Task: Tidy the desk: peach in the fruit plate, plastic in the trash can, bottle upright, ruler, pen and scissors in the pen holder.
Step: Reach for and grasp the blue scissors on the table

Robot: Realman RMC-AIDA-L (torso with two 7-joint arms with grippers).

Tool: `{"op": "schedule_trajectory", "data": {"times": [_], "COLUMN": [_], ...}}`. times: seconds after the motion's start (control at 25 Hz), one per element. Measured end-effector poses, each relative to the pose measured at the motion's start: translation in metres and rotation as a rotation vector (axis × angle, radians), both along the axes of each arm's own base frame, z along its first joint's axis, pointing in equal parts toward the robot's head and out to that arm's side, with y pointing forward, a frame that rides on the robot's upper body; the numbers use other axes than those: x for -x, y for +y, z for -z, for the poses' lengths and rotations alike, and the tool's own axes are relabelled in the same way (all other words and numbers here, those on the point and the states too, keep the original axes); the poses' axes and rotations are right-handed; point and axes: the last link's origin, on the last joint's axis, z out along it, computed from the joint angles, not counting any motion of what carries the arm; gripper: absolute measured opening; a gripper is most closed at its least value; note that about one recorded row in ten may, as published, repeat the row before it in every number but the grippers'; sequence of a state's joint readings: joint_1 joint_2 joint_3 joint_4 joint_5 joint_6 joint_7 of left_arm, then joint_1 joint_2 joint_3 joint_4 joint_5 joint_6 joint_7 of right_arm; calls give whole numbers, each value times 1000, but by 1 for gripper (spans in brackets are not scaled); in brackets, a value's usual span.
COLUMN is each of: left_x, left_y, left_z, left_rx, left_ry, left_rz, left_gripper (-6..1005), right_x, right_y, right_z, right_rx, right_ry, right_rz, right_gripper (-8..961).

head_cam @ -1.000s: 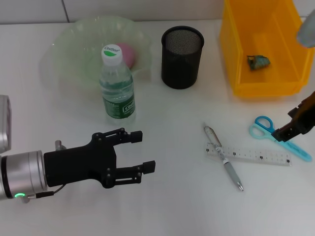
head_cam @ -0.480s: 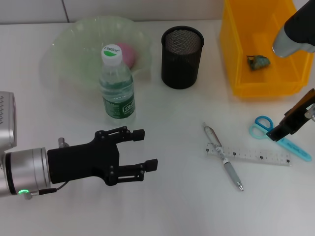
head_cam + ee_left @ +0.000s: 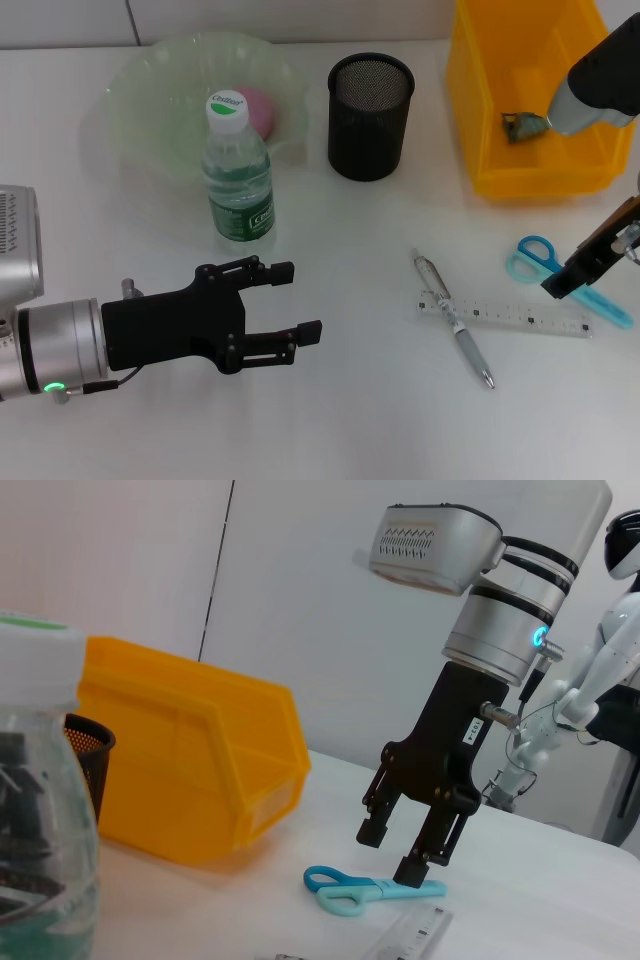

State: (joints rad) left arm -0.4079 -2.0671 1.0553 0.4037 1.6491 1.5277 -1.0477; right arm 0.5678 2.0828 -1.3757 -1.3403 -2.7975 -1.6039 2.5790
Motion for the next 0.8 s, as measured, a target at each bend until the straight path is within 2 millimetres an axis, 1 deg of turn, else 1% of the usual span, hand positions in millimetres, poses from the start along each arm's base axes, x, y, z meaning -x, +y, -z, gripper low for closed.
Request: {"op": "schedule_trajectory", "data": {"times": [0.4, 0.68, 0.8], "left_x": [1, -2, -2], "left_y": [0, 2, 1], "left_z": [1, 3, 4], "left_rx": [2, 12, 14], "left_ry": [3, -2, -2], "left_rz": [-7, -5, -6], "left_gripper": [813, 813, 813], "right_x": [-16, -21, -23], "right_y": [-8, -6, -5], "right_z": [-5, -3, -1], "right_rx": [34, 46, 49], "right_ry": [-42, -41, -42], "right_rz": [-5, -34, -44], "right_gripper": [634, 632, 505]}}
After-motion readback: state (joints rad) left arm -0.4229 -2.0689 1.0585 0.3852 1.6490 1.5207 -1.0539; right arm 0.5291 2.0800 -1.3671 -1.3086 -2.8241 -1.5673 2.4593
